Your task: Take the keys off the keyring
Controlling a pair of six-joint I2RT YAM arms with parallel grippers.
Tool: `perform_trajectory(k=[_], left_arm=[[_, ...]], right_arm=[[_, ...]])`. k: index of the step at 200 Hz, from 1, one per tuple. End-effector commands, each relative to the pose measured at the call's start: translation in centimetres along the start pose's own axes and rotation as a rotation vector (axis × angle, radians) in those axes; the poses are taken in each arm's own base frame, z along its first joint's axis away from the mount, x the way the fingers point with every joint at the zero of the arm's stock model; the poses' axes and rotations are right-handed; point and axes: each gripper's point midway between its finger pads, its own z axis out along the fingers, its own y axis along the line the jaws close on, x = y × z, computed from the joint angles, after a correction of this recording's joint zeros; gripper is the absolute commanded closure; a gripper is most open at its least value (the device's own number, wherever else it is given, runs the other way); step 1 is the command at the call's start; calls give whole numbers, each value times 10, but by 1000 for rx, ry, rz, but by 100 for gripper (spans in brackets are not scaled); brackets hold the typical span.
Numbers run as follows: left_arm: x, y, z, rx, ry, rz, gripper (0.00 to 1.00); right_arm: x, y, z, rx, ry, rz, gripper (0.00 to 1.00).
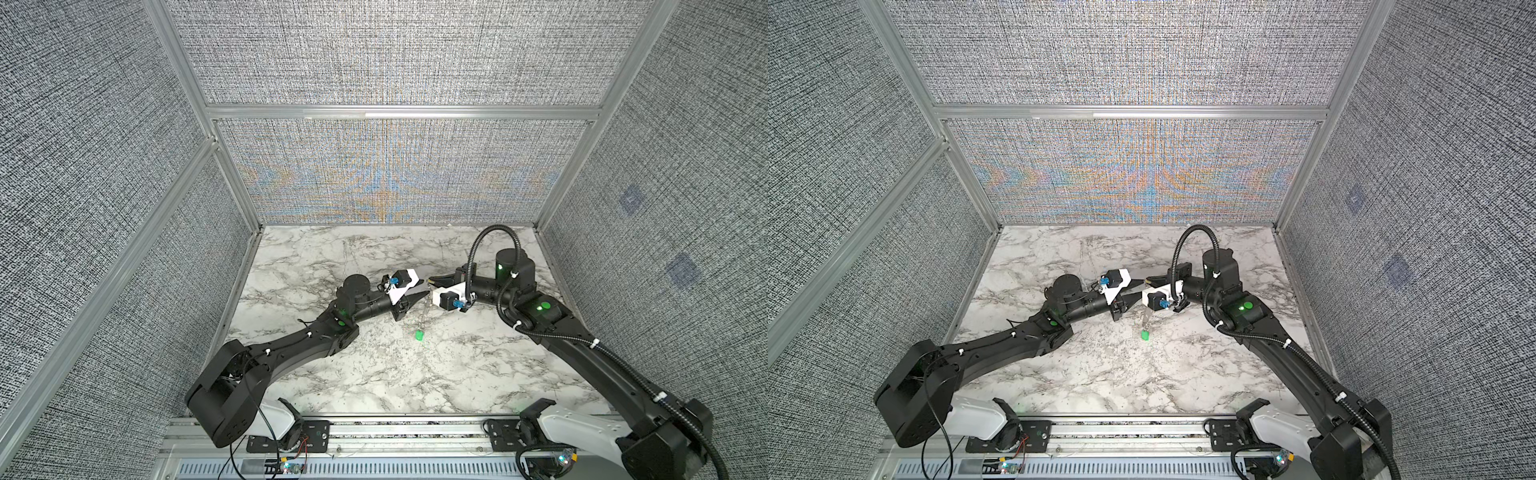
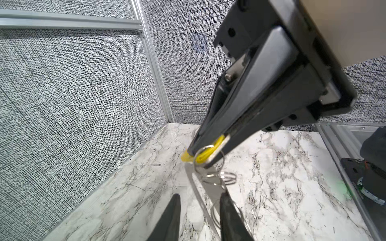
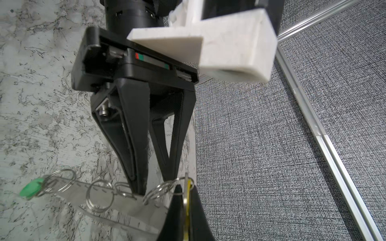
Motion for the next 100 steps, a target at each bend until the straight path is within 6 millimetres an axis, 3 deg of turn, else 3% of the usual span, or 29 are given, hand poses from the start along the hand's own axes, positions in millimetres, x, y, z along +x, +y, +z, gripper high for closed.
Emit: perform_trajectory(k=[1, 100], left_arm=[[-17, -4, -2, 22, -82, 7, 66], [-24, -6, -10, 12, -134, -12, 67]], right_arm=[[-5, 0, 0, -1, -27, -4, 100], [-6, 1, 5, -7, -40, -8, 100]])
